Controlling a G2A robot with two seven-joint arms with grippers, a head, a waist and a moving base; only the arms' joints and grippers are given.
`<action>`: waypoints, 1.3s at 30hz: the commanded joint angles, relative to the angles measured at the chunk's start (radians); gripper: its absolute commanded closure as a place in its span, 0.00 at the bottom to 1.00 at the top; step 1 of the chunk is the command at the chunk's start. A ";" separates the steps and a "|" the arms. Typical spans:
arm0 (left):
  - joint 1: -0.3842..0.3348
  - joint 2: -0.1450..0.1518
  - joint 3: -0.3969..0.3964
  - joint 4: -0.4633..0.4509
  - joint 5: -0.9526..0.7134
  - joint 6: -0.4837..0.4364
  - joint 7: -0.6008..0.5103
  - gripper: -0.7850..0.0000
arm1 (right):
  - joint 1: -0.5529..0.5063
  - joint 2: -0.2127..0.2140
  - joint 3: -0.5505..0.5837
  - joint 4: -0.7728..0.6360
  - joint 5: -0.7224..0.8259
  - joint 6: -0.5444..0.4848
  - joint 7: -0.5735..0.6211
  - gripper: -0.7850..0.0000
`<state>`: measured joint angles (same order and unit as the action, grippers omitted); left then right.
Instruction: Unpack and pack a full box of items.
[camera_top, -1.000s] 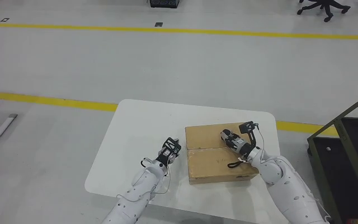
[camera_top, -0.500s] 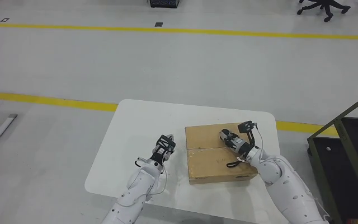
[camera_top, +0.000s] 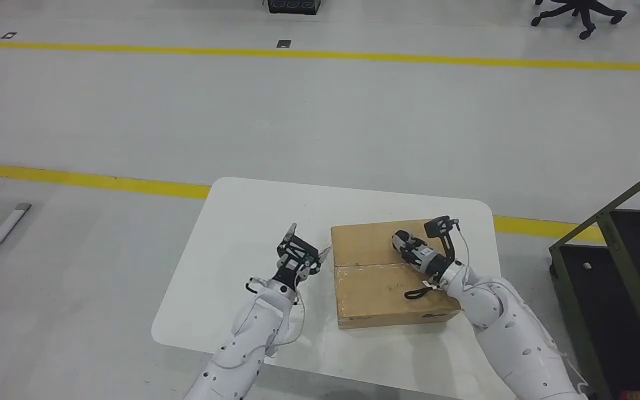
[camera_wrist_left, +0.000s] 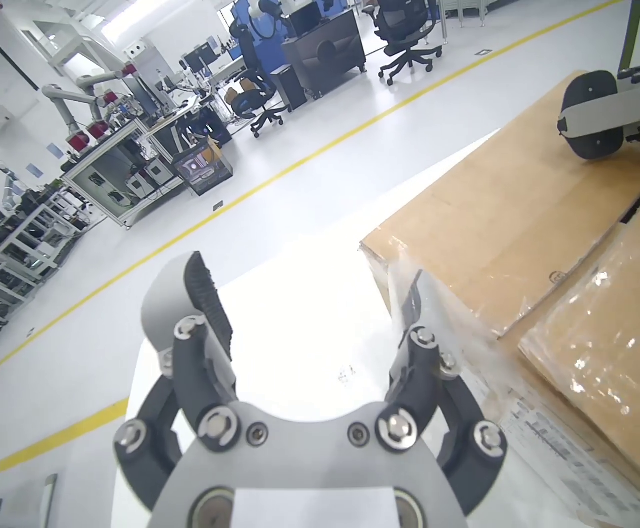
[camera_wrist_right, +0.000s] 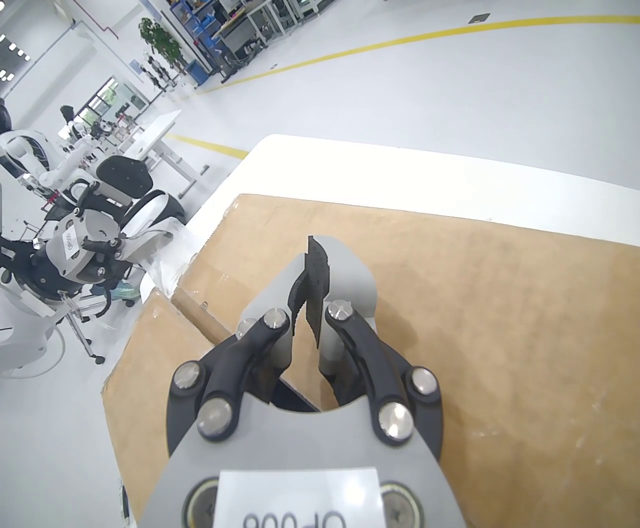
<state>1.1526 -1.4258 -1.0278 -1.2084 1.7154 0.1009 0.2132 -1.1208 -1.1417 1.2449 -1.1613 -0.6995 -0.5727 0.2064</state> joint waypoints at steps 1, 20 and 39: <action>-0.012 -0.005 0.007 0.005 -0.008 0.012 0.013 0.07 | -0.001 0.001 0.004 -0.001 -0.001 -0.001 0.000 1.00; -0.011 -0.017 0.009 -0.034 -0.035 -0.007 0.019 0.03 | -0.083 0.030 0.089 -0.169 0.007 -0.088 0.077 1.00; 0.093 0.006 -0.079 -0.172 -0.033 -0.038 -0.004 0.00 | -0.076 0.017 0.009 -0.093 -0.040 -0.035 0.072 1.00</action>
<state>1.2416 -1.4200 -1.1079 -1.3708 1.6797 0.0673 0.2109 -1.2005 -1.1238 1.2584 -1.2587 -0.7385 -0.6079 0.2778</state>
